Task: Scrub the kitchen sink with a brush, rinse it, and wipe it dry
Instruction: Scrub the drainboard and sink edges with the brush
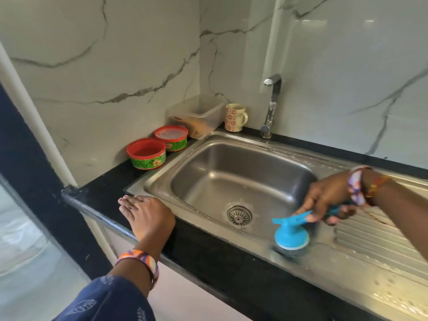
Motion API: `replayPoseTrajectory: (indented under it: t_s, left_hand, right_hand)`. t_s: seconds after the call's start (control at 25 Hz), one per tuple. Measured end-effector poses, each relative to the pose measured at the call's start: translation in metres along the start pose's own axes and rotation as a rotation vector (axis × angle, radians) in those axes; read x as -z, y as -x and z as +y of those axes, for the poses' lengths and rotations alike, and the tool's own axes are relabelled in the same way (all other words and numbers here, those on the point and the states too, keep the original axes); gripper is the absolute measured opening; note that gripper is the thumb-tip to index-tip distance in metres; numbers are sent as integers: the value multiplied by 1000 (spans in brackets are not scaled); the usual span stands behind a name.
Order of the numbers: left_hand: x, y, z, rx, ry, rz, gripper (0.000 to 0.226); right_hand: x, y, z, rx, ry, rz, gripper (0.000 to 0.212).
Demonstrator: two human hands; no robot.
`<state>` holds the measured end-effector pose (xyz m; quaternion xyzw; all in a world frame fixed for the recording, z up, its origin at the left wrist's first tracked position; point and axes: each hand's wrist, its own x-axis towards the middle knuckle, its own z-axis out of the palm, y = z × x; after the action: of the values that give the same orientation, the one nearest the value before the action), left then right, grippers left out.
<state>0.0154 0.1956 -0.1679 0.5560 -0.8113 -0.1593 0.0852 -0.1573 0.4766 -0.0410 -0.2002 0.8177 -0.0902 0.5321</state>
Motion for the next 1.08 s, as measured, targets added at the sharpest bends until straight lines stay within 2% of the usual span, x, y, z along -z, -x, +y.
replayPoseTrajectory:
  t_s: [0.12,0.32,0.44,0.6,0.76,0.92,1.08]
  left_hand:
    - [0,1,1,4,1,-9,58]
    - [0,1,0,2,-21,-5,59]
    - [2,1,1,10,-19,-18,58]
    - [0,1,0,-5,-50,-9,58]
    - [-1,0,0,-17,-49,-5,59]
    - [-2,2,0,-34,-37,-5,60]
    - [-1,1,-1,-35,-19,-5,59]
  right_hand:
    - [-15,-36,-55,206,7,94,29]
    - [-43,-85,-140,404,-224,143,38]
    - [-40,-70,-110,361,-196,137,39]
    - [-17,-19,0,153,-128,64,34]
    - [-16,38,62,23,-214,56,24]
    - [-40,33,32,184,-165,68,29]
    - [-56,-10,-58,362,-73,218,38]
